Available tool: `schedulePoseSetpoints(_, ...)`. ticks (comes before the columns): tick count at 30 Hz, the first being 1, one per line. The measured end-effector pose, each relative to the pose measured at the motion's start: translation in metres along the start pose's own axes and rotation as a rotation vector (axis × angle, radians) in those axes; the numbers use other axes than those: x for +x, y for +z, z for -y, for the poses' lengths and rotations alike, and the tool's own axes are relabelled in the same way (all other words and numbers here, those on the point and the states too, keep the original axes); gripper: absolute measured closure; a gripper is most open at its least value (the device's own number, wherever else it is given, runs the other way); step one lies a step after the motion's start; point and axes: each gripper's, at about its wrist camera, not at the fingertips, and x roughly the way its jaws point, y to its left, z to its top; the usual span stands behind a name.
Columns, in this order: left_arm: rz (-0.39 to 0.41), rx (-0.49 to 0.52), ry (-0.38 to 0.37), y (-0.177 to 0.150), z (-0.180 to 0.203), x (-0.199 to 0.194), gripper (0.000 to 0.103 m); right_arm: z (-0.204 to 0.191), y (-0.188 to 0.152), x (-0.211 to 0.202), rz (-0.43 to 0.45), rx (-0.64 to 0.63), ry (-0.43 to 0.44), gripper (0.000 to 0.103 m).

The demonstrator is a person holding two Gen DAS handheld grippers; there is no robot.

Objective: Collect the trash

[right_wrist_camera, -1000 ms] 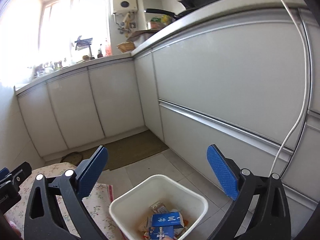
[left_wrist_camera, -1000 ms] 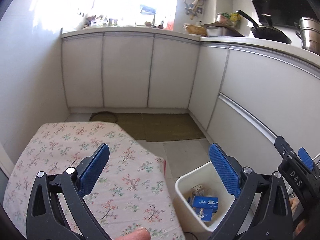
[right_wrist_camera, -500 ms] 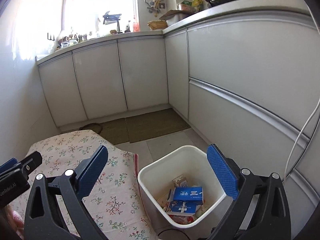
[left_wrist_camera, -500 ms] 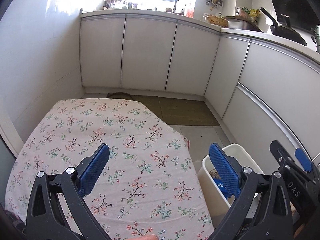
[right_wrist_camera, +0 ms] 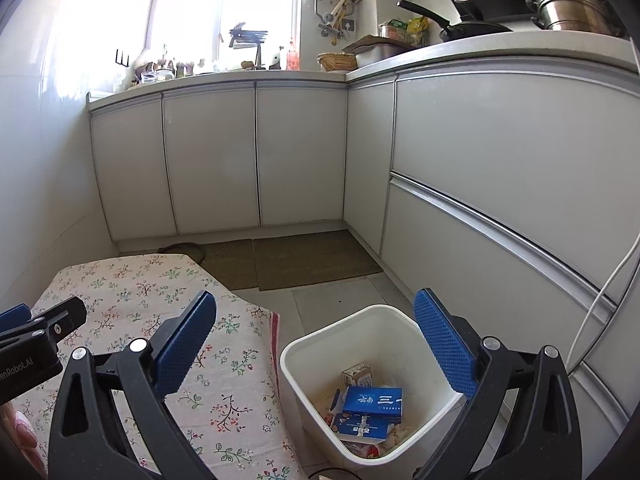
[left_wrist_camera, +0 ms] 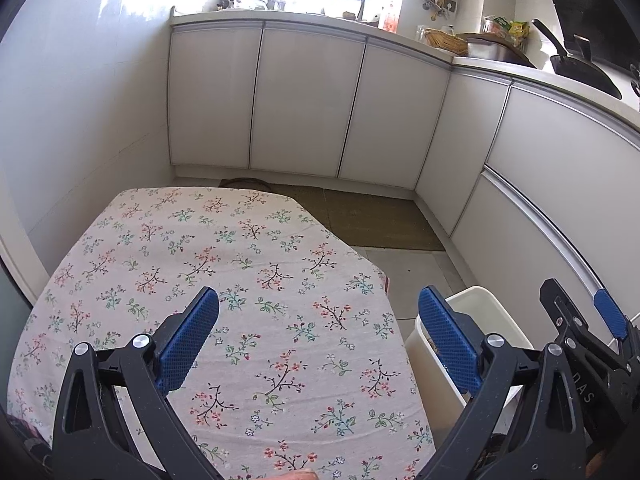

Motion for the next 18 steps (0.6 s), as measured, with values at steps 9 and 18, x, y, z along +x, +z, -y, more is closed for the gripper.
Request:
schedulePoseSetpoints(9, -0.009, 0.001, 0.000, -0.0016, -0.0015, 0.0039, 0.007, -0.0023, 0.0001, 0.0021, -0.005, -0.003, 0.002, 0.007)
schedulePoseSetpoints(18, -0.010, 0.001, 0.000, -0.0022, -0.0017, 0.0042, 0.007, -0.0035, -0.0005, 0.0031, -0.010, -0.004, 0.001, 0.007)
